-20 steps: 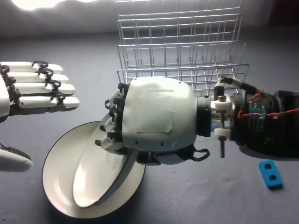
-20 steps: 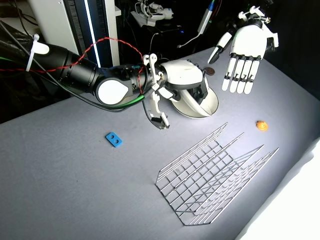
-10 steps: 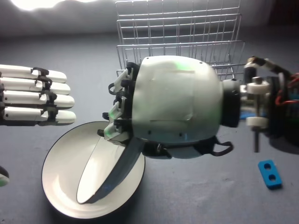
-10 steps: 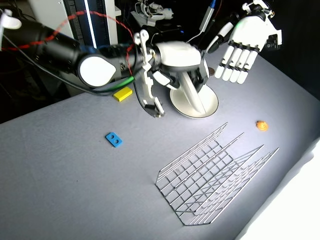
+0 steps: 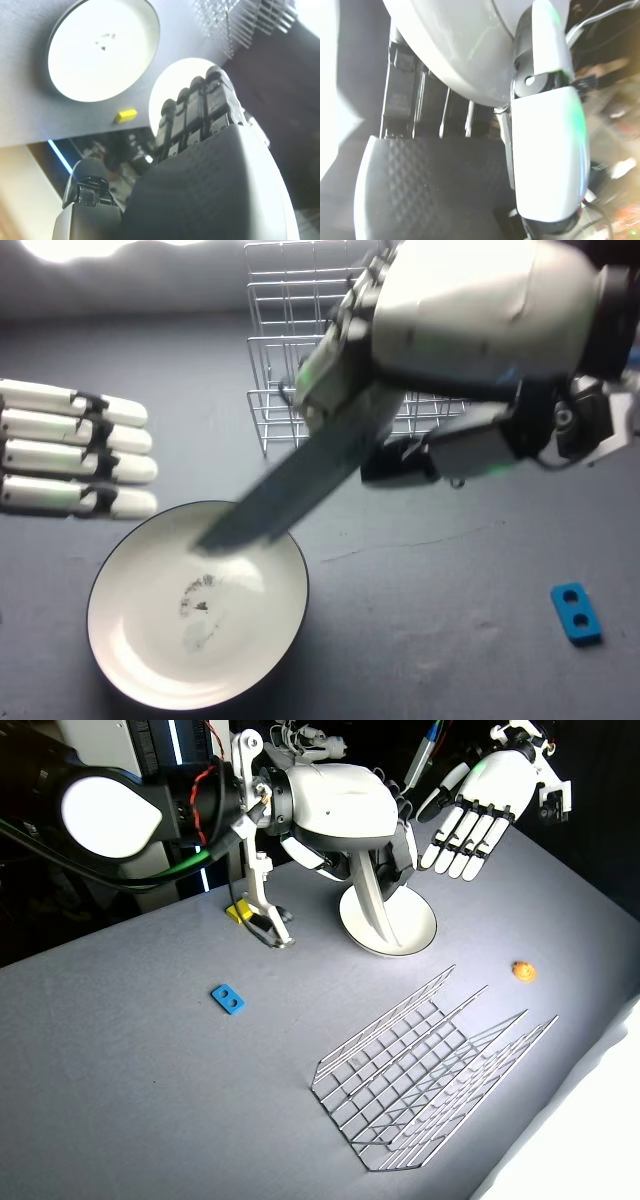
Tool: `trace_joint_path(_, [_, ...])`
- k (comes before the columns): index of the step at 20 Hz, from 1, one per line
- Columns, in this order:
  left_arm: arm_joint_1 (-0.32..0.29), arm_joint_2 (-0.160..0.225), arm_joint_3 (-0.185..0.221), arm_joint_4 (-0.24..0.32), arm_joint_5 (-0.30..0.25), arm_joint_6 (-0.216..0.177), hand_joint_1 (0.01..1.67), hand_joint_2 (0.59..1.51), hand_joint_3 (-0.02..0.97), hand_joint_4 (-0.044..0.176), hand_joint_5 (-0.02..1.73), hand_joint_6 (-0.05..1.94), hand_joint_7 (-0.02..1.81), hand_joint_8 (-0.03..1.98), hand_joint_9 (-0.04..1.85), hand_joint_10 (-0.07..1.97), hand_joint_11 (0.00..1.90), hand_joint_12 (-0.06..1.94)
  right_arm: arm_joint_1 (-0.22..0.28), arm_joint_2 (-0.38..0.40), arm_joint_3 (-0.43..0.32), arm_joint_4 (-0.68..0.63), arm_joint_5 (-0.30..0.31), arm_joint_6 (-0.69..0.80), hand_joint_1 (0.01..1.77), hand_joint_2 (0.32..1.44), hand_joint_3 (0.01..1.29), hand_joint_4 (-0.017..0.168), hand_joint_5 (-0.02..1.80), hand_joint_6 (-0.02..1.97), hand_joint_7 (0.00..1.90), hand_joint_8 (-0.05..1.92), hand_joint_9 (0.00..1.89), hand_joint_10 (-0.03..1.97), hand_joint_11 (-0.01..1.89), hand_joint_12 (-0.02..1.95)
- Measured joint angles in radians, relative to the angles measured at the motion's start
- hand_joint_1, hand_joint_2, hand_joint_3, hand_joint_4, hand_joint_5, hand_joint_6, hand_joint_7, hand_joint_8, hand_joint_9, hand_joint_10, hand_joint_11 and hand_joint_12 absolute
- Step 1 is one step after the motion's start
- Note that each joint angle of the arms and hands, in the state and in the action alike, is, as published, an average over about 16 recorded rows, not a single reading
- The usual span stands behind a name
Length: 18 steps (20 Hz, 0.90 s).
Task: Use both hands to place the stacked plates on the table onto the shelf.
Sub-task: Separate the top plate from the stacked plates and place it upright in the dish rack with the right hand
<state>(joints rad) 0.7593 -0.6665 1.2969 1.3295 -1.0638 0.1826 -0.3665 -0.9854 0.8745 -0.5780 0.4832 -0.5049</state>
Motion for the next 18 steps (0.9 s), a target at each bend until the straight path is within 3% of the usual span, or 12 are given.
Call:
trace_joint_path(6, [-0.019,-0.009,0.02,0.055,0.089,-0.02,0.02,1.203,0.007,0.005,0.06,0.0,0.03,0.01,0.02,0.01,0.02,0.01,0.091,0.054,0.031,0.017,-0.105,0.22,1.19,0.97,0.01,0.02,0.99,0.93,1.1,0.77,1.36,0.0,0.96,0.99])
trace_joint_path(10, [-0.019,-0.009,0.03,0.059,0.098,-0.036,0.02,1.202,0.007,0.005,0.07,0.0,0.03,0.01,0.02,0.01,0.01,0.01,0.133,0.07,0.067,0.046,-0.158,0.3,1.19,0.97,0.01,0.02,0.99,0.93,1.1,0.77,1.36,0.0,0.95,1.0])
trace_joint_path(14, [-0.016,-0.012,0.045,0.06,0.03,-0.048,0.02,1.202,0.008,0.004,0.07,0.0,0.04,0.01,0.02,0.01,0.01,0.01,0.16,0.072,0.111,0.084,-0.198,0.339,1.19,0.97,0.01,0.02,0.99,0.93,1.09,0.78,1.36,0.0,0.95,1.01])
trace_joint_path(18, [-0.016,-0.016,0.058,0.083,-0.119,-0.053,0.02,1.202,0.008,0.004,0.07,0.0,0.04,0.01,0.02,0.01,0.01,0.01,0.176,0.061,0.16,0.128,-0.222,0.357,1.19,0.97,0.01,0.02,0.99,0.94,1.09,0.79,1.36,0.0,0.94,1.01])
